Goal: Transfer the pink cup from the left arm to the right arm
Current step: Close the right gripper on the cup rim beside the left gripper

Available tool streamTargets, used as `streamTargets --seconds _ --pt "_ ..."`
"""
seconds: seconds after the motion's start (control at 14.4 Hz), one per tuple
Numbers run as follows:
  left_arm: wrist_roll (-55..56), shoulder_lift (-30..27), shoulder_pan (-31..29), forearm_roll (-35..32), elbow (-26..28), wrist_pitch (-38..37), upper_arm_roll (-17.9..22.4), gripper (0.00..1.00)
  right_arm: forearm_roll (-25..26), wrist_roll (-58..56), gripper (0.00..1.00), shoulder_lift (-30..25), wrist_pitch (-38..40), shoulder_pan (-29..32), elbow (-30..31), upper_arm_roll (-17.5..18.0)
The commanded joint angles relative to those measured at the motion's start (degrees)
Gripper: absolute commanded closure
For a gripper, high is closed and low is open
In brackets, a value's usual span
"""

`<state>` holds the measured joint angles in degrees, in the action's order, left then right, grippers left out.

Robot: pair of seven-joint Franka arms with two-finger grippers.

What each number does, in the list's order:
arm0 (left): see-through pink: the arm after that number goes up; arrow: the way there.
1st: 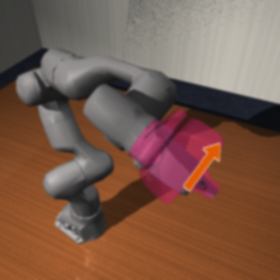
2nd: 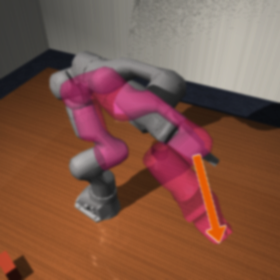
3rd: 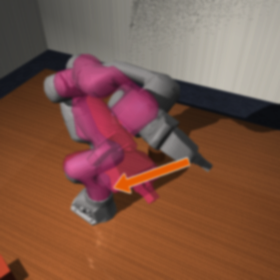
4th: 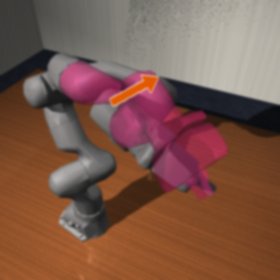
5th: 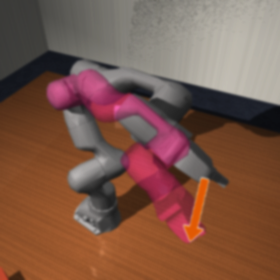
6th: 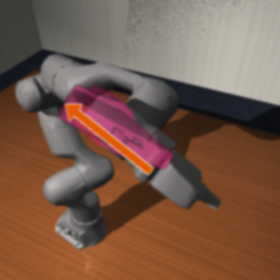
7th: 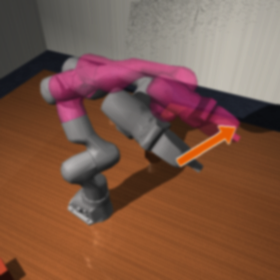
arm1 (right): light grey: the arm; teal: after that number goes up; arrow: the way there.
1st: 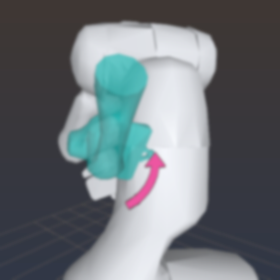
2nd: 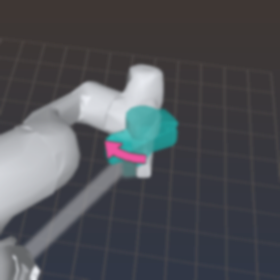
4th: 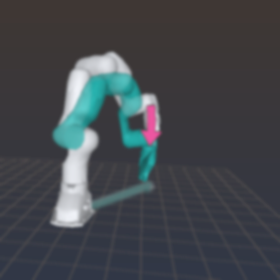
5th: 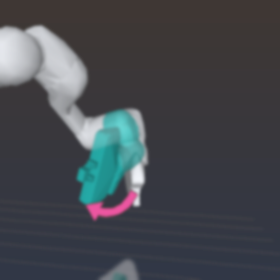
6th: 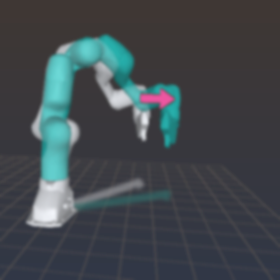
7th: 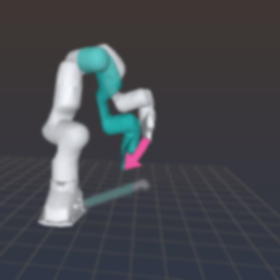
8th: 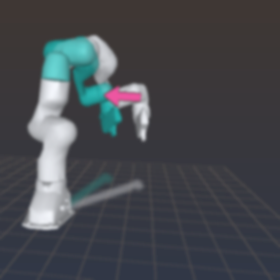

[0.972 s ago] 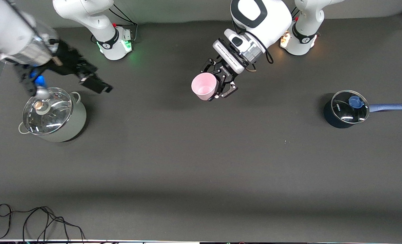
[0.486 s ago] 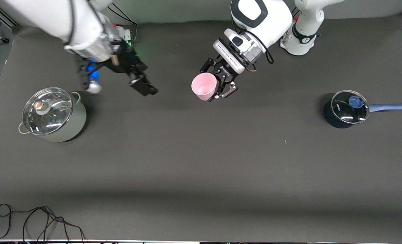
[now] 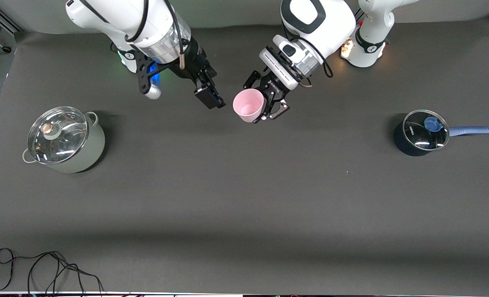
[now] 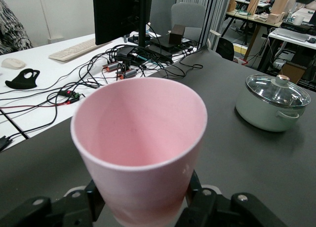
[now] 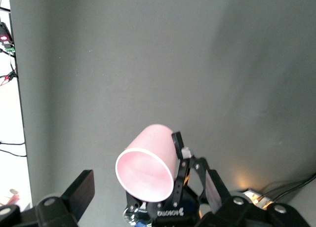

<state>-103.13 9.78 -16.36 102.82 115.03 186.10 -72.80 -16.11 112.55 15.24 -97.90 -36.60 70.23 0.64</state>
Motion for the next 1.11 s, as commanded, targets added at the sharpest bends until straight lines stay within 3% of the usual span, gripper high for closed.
streamTargets --seconds 0.0,0.35,0.69,0.83,1.04 --pt "1.00 -1.34 0.19 0.89 -0.24 0.58 0.11 0.76 -0.06 3.90 0.00 2.77 -1.06 -2.93 -2.02 -0.56" --pt "1.00 -1.34 0.19 0.89 -0.15 0.58 0.20 0.76 0.47 3.90 0.00 7.17 -3.34 -5.94 -1.93 -0.64" --pt "1.00 -1.25 0.10 0.89 -0.24 0.58 0.20 0.76 0.47 3.73 0.01 7.52 -3.52 -5.94 -1.67 -0.64" --pt "1.00 -1.25 0.10 0.89 -0.24 0.58 0.20 0.76 0.47 3.64 0.09 7.52 -3.52 -5.94 -1.15 -0.64" --pt "1.00 -1.25 0.10 0.89 -0.24 0.58 0.20 0.76 0.47 3.29 0.11 7.52 -3.09 -5.85 -0.88 -0.64"
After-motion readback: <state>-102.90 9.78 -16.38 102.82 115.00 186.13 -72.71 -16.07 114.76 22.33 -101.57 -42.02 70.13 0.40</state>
